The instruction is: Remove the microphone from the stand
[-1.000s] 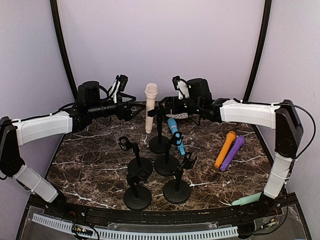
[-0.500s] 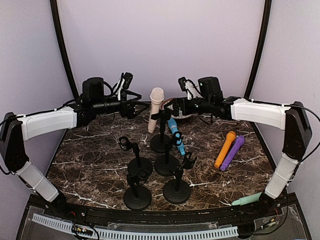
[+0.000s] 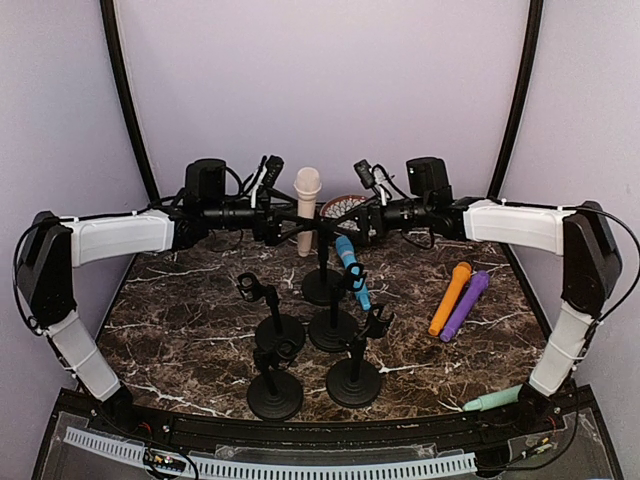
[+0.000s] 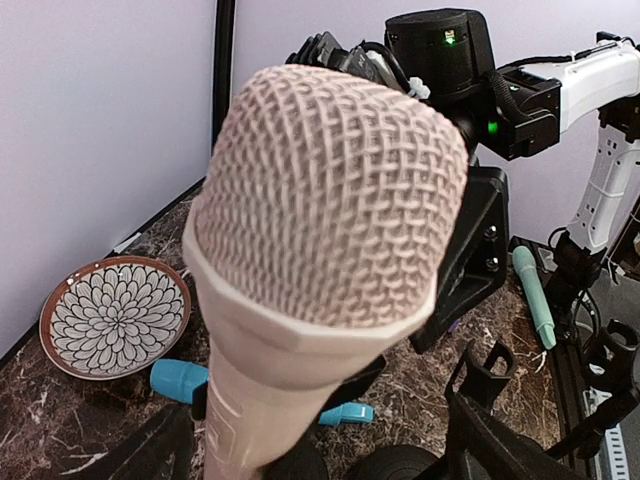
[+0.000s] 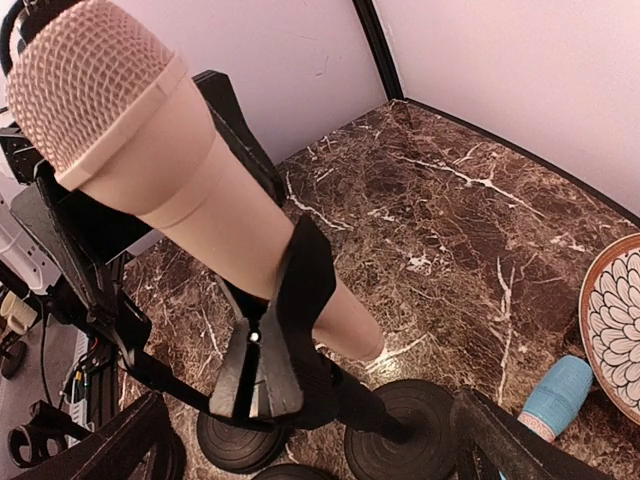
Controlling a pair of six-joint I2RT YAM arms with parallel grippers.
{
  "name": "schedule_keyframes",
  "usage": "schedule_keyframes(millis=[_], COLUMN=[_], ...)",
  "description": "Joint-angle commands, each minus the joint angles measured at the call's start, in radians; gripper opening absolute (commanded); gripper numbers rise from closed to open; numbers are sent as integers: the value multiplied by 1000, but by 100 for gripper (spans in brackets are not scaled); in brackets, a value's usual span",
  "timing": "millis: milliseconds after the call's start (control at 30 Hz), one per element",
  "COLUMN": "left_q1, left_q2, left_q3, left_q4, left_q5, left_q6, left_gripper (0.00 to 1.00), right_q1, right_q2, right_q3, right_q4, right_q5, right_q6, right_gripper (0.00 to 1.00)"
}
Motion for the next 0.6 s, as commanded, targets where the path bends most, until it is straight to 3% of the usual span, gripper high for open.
schedule_keyframes(millis=[0, 300, 467, 567], left_q1=[-4, -4, -4, -4], left_q2=[33, 108, 130, 135], left_q3=[83, 160, 189, 192], left_q4=[4, 26, 17, 20], left_q5=[-45, -40, -53, -67], left_q6=[28, 12, 16, 19], left_gripper=[90, 88, 85, 78], right_q1=[-5, 41, 65, 74], right_q2=[38, 64, 59, 57], right_q3=[50, 78, 80, 79], right_q4=[54, 30, 23, 19], right_q5=[-14, 80, 179, 208], right_q6=[-50, -110, -138, -163], right_gripper=[98, 95, 88, 80])
